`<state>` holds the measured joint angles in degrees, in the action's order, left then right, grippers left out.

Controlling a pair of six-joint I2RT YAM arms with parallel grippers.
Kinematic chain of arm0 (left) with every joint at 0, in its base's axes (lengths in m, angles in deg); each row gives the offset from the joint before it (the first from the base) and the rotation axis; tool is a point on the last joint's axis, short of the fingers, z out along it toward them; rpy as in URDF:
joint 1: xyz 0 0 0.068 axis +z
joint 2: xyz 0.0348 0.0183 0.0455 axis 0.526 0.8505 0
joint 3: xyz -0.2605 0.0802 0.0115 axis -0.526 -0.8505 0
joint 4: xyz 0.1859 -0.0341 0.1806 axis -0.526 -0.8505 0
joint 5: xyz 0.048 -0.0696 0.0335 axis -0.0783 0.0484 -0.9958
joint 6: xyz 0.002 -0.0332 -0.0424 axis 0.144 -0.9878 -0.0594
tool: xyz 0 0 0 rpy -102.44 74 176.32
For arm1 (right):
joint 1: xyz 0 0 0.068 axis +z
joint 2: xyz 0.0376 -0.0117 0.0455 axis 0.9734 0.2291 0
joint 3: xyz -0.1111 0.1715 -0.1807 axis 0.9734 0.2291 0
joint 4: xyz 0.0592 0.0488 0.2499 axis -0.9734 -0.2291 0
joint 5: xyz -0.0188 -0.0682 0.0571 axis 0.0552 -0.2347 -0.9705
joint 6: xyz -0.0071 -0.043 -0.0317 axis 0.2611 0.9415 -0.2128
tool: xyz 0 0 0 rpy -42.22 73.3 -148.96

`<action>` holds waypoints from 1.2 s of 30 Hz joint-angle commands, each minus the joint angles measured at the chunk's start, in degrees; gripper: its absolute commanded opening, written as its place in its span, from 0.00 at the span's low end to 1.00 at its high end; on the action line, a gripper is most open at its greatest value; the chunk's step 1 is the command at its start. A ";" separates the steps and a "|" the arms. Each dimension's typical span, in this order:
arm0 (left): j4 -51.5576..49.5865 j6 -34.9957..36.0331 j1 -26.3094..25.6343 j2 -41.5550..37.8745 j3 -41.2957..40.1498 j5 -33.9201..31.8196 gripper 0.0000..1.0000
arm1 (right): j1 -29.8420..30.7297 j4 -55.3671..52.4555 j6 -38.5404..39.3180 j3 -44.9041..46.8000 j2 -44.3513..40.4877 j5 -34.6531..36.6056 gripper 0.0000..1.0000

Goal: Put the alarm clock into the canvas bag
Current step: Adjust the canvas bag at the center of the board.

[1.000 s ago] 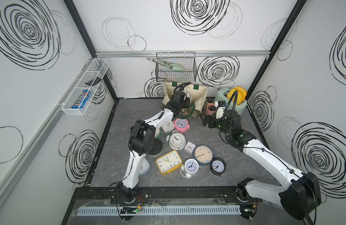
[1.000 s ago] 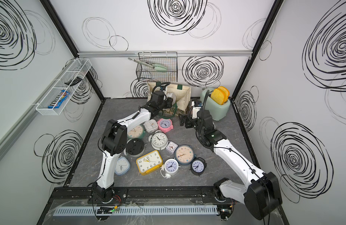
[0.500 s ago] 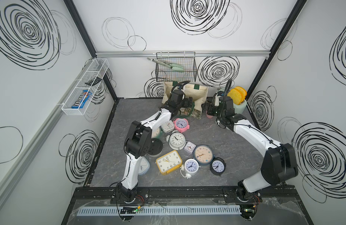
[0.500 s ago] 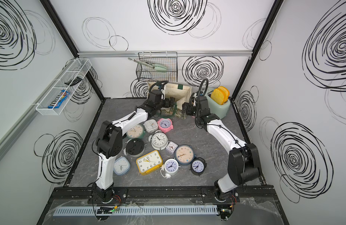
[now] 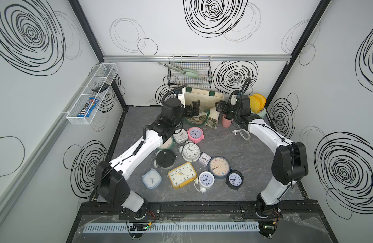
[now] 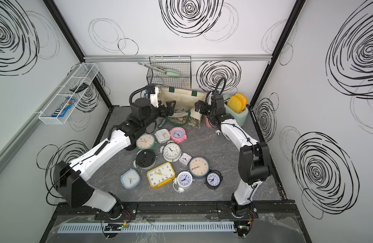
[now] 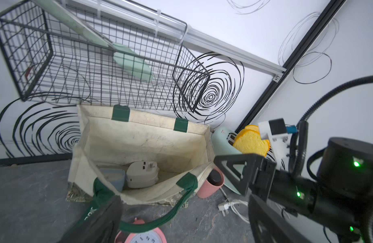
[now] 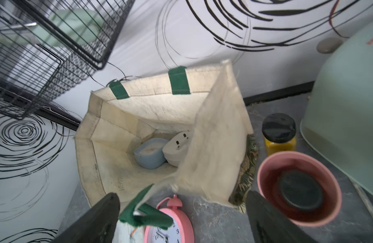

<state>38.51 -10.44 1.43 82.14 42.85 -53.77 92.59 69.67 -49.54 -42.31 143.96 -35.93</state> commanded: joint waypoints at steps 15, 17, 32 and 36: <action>-11.44 -0.87 -0.03 -31.38 -20.34 -1.84 0.96 | 0.91 -9.79 -4.24 -15.12 8.66 -1.61 0.22; -13.01 -0.16 0.16 -33.95 -21.44 -2.70 0.96 | 2.11 -9.96 -5.57 -13.87 6.88 -1.44 0.08; -16.72 0.33 -0.70 -41.24 -25.20 -1.92 0.96 | 9.39 -10.12 -13.72 6.34 -12.35 8.95 0.00; -17.33 0.16 -1.05 -41.66 -25.33 -1.54 0.96 | 9.08 -10.13 -12.81 11.72 -15.71 7.49 0.00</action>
<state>20.48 -10.94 0.88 41.18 17.69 -55.68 101.86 58.19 -61.74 -33.31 130.60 -28.63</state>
